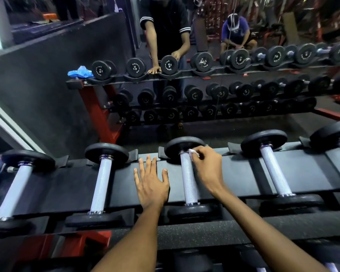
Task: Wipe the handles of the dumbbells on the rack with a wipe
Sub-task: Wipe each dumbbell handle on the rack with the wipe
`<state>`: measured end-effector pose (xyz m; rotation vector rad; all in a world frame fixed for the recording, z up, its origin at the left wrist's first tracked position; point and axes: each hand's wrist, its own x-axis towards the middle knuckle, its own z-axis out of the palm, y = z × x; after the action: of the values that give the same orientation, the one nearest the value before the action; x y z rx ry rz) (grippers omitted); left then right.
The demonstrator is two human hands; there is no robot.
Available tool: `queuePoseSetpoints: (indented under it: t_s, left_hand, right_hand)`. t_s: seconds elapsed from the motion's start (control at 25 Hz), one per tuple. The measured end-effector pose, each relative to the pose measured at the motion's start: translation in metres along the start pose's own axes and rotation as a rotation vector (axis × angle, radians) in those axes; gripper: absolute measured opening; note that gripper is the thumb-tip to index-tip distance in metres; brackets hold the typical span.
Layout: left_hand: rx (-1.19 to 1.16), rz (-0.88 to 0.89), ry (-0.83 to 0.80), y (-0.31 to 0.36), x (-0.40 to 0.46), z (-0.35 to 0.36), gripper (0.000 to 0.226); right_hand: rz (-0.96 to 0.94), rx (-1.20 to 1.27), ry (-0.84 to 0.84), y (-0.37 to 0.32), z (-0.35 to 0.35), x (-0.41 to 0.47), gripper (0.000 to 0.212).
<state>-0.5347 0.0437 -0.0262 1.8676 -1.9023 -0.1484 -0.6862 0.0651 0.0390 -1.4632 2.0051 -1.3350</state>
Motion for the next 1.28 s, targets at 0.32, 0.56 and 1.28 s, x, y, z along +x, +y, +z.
queuePoseSetpoints:
  t_s: [0.32,0.56,1.28]
  left_hand:
    - [0.027,0.01,-0.003,0.0,0.001,0.001,0.064]
    - [0.032,-0.006,-0.025,-0.001,-0.003,-0.001,0.062]
    - [-0.01,-0.002,-0.009,0.001,-0.004,-0.008,0.06]
  right_hand:
    - [-0.103,-0.28,-0.14,0.002,-0.001,0.003,0.017]
    - [-0.042,0.024,0.015,0.001,-0.007,0.003,0.015]
    - [0.782,0.753,-0.314,-0.001,-0.012,0.02,0.025]
